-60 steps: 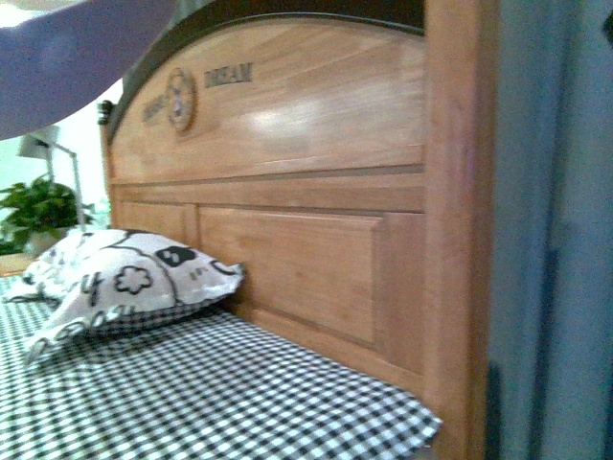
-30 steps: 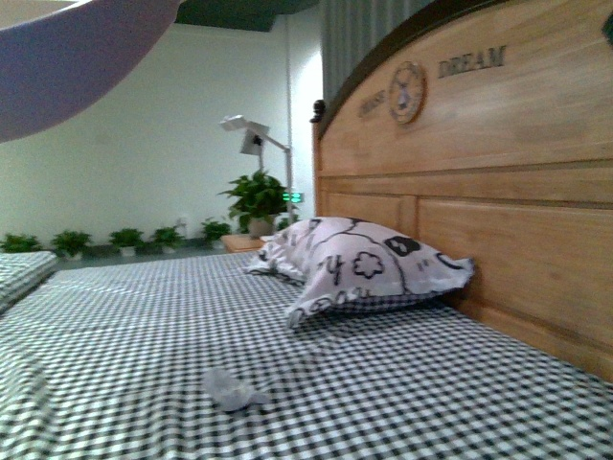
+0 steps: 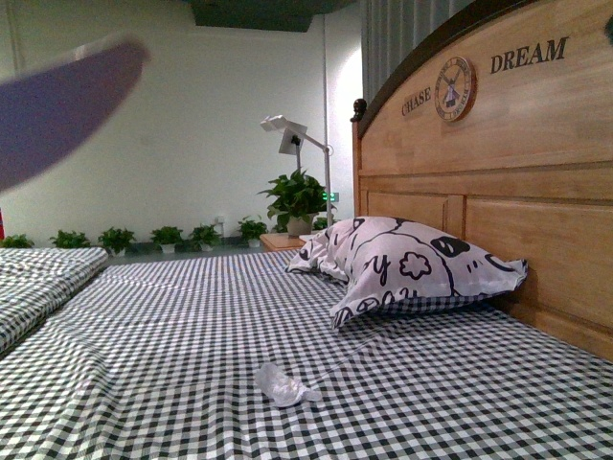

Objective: Clean up trash

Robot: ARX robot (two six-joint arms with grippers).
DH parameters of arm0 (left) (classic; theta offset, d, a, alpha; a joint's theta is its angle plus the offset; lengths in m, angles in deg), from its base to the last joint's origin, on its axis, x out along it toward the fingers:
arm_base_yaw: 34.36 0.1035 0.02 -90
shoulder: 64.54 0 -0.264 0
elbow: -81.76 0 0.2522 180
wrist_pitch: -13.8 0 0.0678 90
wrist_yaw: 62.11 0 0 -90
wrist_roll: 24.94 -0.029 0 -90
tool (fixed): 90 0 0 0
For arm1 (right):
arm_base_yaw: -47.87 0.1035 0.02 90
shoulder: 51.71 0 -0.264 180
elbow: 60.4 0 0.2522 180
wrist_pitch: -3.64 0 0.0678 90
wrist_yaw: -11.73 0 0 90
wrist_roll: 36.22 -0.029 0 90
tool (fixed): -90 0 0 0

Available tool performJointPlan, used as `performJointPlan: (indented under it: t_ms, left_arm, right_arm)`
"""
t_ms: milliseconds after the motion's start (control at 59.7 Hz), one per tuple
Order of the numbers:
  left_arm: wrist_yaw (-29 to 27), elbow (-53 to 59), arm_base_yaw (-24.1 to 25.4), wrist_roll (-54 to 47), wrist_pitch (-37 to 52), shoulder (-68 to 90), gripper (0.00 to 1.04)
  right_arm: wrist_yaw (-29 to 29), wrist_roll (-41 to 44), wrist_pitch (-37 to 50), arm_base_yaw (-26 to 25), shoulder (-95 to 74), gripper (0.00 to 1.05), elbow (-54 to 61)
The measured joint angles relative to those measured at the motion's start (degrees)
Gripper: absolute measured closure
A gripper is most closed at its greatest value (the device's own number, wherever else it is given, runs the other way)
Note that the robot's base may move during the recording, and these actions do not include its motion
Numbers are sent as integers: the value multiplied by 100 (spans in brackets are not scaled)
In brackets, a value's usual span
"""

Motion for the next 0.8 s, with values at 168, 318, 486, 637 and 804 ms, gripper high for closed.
performJointPlan:
  t_ms: [168, 318, 486, 637, 804]
  left_arm:
    - [479, -479, 149, -710, 7, 1204, 78]
    - [664, -1010, 92, -1943, -192, 2194, 78]
    - [933, -1344, -66, -2745, -483, 2774, 78]
    - [1038, -1585, -295, -3252, -555, 3132, 78]
    - [1049, -1652, -442, -3803, -885, 3504, 78]
  right_arm:
    - [-9, 0, 0, 2, 0, 85, 0]
    - [-11, 0, 0, 4, 0, 85, 2]
    - [-11, 0, 0, 4, 0, 85, 2]
    - [-11, 0, 0, 2, 0, 85, 2]
    - [-11, 0, 0, 4, 0, 85, 2]
